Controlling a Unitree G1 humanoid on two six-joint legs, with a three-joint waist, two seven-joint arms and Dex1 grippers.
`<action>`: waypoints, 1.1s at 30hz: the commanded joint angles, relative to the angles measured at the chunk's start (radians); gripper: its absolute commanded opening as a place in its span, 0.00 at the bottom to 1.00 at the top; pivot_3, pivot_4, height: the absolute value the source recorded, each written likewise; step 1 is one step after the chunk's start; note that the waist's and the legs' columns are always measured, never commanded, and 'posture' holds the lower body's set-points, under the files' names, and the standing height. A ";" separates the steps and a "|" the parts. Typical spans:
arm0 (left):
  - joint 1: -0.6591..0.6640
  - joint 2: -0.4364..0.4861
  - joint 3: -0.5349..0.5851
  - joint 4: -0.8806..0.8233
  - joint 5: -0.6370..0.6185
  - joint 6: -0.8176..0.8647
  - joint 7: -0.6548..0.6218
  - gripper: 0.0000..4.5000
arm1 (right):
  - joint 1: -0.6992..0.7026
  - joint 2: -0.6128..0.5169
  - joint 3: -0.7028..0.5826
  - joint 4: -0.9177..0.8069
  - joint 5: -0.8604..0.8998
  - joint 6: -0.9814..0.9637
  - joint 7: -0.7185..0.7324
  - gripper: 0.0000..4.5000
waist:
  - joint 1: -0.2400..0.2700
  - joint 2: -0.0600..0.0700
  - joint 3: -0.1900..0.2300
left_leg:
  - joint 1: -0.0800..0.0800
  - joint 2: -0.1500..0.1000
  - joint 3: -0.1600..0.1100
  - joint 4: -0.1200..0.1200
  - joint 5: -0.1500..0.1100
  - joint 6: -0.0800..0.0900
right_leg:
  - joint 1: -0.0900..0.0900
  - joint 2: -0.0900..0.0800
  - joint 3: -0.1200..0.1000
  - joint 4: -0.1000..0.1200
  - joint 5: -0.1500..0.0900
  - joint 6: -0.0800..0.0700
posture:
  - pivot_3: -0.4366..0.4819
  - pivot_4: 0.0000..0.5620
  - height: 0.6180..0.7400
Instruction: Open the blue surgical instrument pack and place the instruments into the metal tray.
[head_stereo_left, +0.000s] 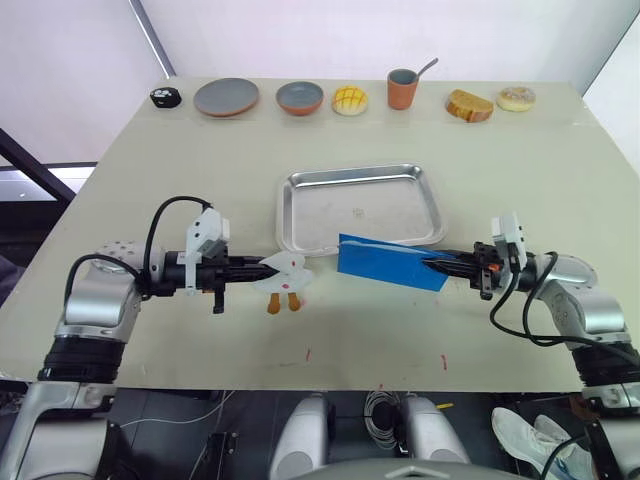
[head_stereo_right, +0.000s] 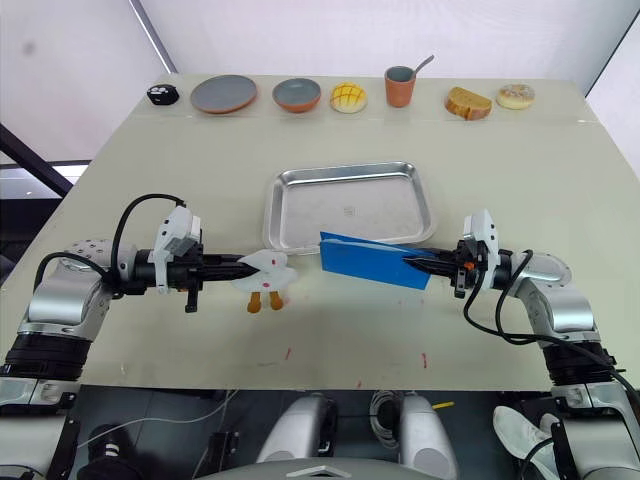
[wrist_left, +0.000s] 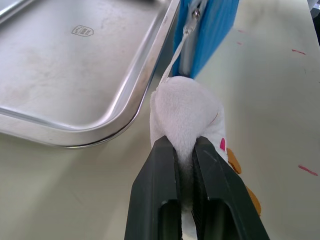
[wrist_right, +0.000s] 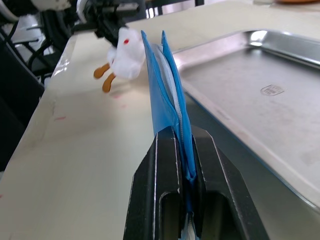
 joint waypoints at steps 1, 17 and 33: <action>0.032 0.006 -0.010 -0.036 0.018 -0.008 0.000 0.01 | -0.011 -0.008 -0.045 -0.052 0.036 0.015 0.002 0.00 | -0.001 0.000 0.000 | 0.000 0.000 0.000 0.000 0.000 0.000 | 0.000 0.000 0.000 0.000 0.000 0.000 | 0.48 0.27 1.00; 0.001 -0.001 -0.137 0.120 0.160 -0.093 -0.030 0.01 | 0.019 -0.024 -0.031 -0.099 0.031 0.045 0.031 0.00 | 0.000 0.000 0.000 | 0.000 -0.001 0.000 0.000 0.000 0.000 | 0.000 0.000 0.000 0.000 0.000 0.000 | 0.48 0.27 1.00; -0.018 -0.005 -0.170 0.219 0.189 -0.198 -0.059 0.01 | -0.002 0.054 -0.184 -0.337 0.395 0.381 -0.159 0.00 | 0.000 0.001 -0.001 | 0.001 0.000 0.000 0.000 0.000 0.000 | 0.000 0.000 0.000 0.001 0.000 0.000 | 0.48 0.27 1.00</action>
